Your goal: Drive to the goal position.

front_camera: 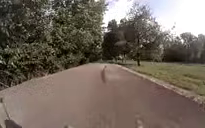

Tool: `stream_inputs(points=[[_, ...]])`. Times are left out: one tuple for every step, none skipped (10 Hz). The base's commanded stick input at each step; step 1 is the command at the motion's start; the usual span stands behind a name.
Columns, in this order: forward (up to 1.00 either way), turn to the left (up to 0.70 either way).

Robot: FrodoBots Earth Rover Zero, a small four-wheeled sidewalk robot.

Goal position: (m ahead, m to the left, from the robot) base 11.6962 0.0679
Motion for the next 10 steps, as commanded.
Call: stream_inputs(points=[[0.70,0.00],[0.70,-0.35],[0.70,-0.35],[0.70,-0.32],[0.70,-0.07],[0.70,0.00],[0.70,0.00],[0.70,0.00],[0.70,0.00],[0.70,0.00]])
